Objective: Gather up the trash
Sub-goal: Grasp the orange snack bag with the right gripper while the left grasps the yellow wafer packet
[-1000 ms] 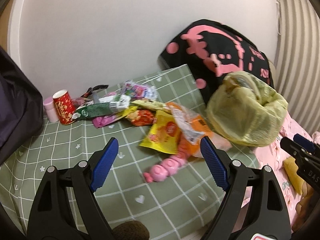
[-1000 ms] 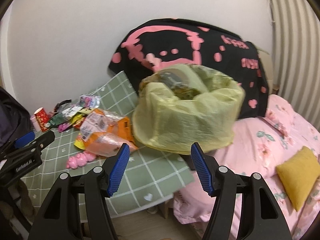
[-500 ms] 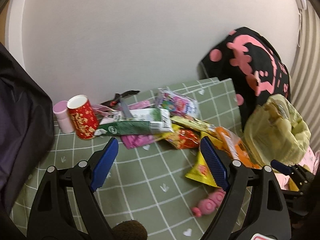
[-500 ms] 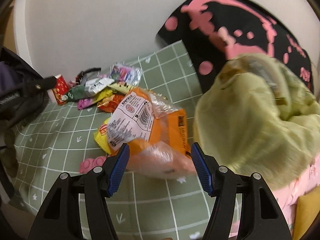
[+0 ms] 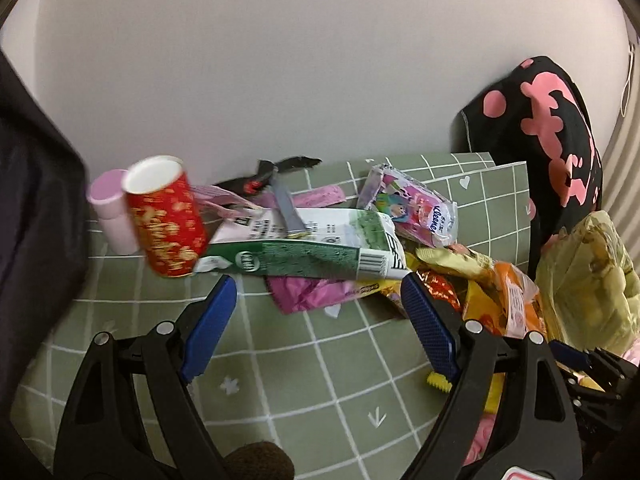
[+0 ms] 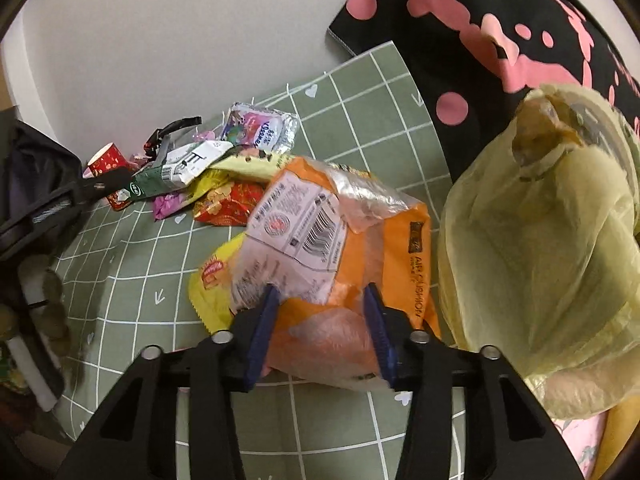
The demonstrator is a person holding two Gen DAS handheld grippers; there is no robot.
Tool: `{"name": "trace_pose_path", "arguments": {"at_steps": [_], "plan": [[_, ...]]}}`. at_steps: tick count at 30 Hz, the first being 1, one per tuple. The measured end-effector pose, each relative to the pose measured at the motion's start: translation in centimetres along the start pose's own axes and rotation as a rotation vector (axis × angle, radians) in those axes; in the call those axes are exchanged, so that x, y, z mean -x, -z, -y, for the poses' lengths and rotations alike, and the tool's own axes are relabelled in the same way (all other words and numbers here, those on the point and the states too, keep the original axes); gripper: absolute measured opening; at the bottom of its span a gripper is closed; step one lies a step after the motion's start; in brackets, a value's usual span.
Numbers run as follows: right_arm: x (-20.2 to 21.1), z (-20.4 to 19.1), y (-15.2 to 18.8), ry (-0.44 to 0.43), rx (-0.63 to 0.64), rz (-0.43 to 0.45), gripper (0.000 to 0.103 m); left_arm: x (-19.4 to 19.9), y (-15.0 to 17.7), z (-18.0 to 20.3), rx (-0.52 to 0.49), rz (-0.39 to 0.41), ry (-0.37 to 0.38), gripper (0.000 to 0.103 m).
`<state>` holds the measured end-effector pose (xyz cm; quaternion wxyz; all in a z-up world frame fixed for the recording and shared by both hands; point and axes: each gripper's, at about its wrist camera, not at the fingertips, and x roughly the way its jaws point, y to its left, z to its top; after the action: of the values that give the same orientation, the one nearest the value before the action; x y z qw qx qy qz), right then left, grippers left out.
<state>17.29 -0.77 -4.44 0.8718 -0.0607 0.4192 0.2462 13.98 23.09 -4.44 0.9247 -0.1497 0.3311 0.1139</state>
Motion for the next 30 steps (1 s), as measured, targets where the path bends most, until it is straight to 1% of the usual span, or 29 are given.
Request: {"name": "trace_pose_path", "arguments": {"at_steps": [3, 5, 7, 10, 12, 14, 16, 17, 18, 19, 21, 22, 23, 24, 25, 27, 30], "plan": [[0.4, 0.5, 0.1, 0.006, -0.007, 0.001, 0.029, -0.5, -0.3, 1.0, -0.025, 0.013, 0.015, 0.081], [0.8, 1.4, 0.5, -0.006, -0.025, 0.003, 0.025, -0.2, -0.1, 1.7, -0.05, 0.022, 0.047, 0.086], [1.1, 2.3, 0.8, -0.006, -0.033, 0.007, 0.023, -0.2, 0.4, 2.4, -0.069, 0.001, 0.082, 0.086], [1.9, 3.6, 1.4, -0.03, -0.056, 0.011, 0.023, -0.4, 1.6, 3.7, -0.099, -0.088, 0.125, 0.086], [2.7, 4.1, 1.7, -0.048, -0.067, 0.015, 0.023, -0.4, 2.4, 4.6, -0.102, -0.157, 0.188, 0.086], [3.6, 4.4, 1.9, -0.062, -0.069, 0.037, 0.023, -0.8, 3.0, 5.7, -0.132, -0.206, 0.219, 0.086], [4.8, 4.7, 2.1, -0.089, -0.07, 0.065, 0.025, -1.5, 3.3, 6.8, -0.137, -0.239, 0.228, 0.081], [5.4, 4.8, 2.2, -0.084, -0.066, 0.079, 0.032, -1.9, 3.5, 7.2, -0.131, -0.257, 0.237, 0.077], [6.0, 4.8, 2.4, -0.074, -0.057, 0.101, 0.036, -2.5, 3.6, 7.5, -0.126, -0.285, 0.25, 0.071], [6.5, 4.8, 2.6, -0.06, -0.046, 0.124, 0.036, -3.0, 3.7, 7.9, -0.129, -0.305, 0.256, 0.068], [7.3, 5.1, 2.7, -0.015, -0.038, 0.142, 0.04, -4.1, 3.9, 8.8, -0.147, -0.334, 0.25, 0.055], [7.6, 5.4, 2.6, -0.003, -0.044, 0.145, 0.041, -4.5, 4.0, 9.1, -0.153, -0.345, 0.242, 0.051], [7.8, 5.7, 2.7, -0.002, -0.053, 0.149, 0.042, -4.9, 4.0, 9.5, -0.158, -0.367, 0.238, 0.041], [8.0, 6.0, 2.6, -0.002, -0.064, 0.154, 0.043, -5.1, 4.1, 9.7, -0.156, -0.387, 0.246, 0.034], [8.2, 6.2, 2.5, 0.0, -0.076, 0.157, 0.043, -4.9, 4.0, 9.9, -0.154, -0.39, 0.255, 0.033], [8.3, 6.3, 2.4, -0.012, -0.084, 0.161, 0.043, -4.0, 3.6, 9.8, -0.154, -0.364, 0.271, 0.028], [8.0, 5.7, 2.4, -0.044, -0.065, 0.15, 0.043, -2.4, 2.6, 9.0, -0.132, -0.319, 0.29, 0.027]]}}
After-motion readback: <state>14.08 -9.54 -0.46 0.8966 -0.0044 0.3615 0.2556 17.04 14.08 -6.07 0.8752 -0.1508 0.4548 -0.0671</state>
